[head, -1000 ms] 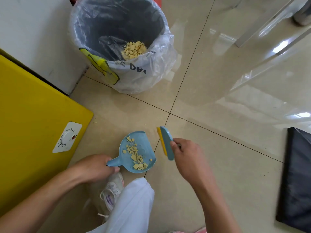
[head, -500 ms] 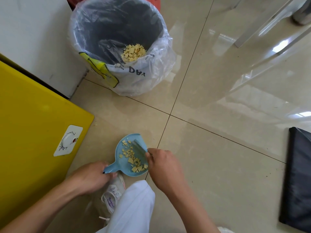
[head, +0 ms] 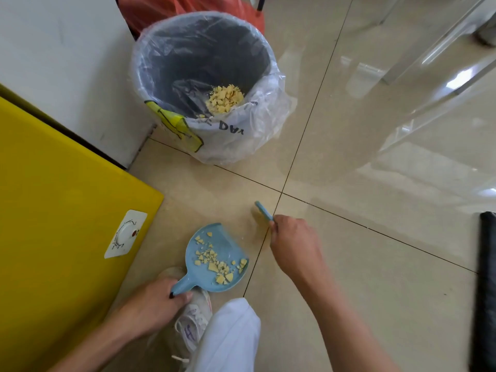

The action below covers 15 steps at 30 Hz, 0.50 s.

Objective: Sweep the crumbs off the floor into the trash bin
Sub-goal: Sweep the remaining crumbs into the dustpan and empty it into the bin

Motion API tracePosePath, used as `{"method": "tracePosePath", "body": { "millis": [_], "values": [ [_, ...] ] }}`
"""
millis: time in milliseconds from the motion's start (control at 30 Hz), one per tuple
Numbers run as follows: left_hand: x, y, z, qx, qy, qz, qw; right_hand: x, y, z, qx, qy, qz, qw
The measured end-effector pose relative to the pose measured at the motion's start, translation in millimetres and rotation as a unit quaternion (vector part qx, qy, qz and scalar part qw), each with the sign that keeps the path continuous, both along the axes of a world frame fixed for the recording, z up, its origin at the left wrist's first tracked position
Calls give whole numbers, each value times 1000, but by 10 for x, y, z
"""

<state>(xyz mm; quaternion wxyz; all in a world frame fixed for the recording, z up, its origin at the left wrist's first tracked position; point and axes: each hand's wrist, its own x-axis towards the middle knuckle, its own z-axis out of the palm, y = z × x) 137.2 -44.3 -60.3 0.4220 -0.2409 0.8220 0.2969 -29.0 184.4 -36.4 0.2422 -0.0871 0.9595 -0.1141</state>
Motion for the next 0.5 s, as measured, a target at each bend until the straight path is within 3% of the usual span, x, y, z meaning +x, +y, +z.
{"method": "tracePosePath", "body": {
  "millis": [100, 267, 500],
  "values": [
    [-58, 10, 25, -4, -2, -17, 1000, 189, -192, -95, -7, -39, 50, 998],
    [-106, 11, 64, -10, 3, -39, 999, 548, -317, -9, -110, -104, 64, 986],
    [52, -72, 117, 46, 8, 40, 998, 590, -96, 424, -228, -90, 11, 969]
  ]
}}
